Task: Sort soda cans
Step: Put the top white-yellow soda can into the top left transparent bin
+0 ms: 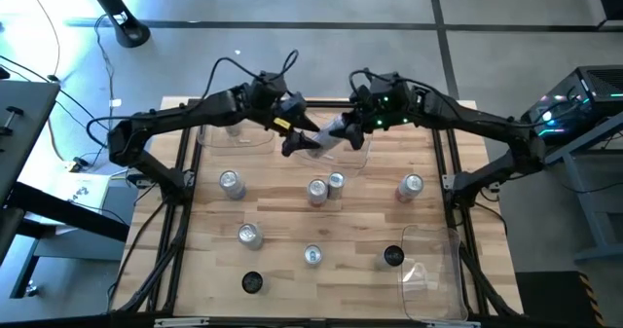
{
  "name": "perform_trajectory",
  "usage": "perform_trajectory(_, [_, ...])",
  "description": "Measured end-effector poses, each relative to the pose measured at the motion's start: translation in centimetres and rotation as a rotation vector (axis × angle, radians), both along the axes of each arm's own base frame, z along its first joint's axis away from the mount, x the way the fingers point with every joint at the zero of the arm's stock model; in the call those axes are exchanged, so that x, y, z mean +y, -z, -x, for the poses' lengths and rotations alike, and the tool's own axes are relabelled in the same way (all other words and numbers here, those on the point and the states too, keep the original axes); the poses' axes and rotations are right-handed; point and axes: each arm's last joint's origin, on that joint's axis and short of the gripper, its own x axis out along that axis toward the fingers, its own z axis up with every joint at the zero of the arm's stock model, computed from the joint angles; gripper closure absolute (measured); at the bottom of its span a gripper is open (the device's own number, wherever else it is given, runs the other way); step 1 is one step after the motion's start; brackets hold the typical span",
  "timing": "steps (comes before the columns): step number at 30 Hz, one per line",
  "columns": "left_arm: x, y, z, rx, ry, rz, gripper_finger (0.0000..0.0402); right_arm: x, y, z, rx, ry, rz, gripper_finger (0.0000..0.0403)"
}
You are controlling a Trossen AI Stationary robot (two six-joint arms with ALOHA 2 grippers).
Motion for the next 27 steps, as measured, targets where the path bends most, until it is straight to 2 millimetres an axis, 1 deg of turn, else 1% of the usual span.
perform_trajectory(5, [0.2,1.4,-1.3,0.032,-0.019,0.029,0.0096,0.6,0.2,-0.2,0.011,-0.016,-0.001,0.0164])
perform_trajectory(9, [0.3,2.3,-2.0,0.048,-0.005,0.057,0.0096,1.0,-0.5,-0.6,-0.063,-0.049,-0.001,0.0164])
perform_trajectory(12, [0.2,2.5,-2.1,0.049,0.026,0.083,0.0096,1.4,-0.6,-0.7,-0.078,-0.070,-0.015,0.0164])
perform_trajectory(17, [0.2,2.2,-2.2,0.021,0.029,0.067,0.0097,1.4,-0.3,-0.6,-0.040,-0.060,-0.025,0.0164])
perform_trajectory(20, [0.2,1.9,-2.2,-0.001,0.024,0.072,0.0114,1.4,-0.2,-0.6,-0.031,-0.064,-0.027,0.0164])
perform_trajectory(24, [0.2,1.9,-2.2,-0.002,0.028,0.070,0.0167,1.5,-0.3,-0.6,-0.038,-0.059,-0.027,0.0164])
perform_trajectory(27, [0.1,1.8,-2.1,-0.006,0.033,0.062,0.0167,1.5,-0.5,-0.9,-0.071,-0.044,-0.001,0.0164])
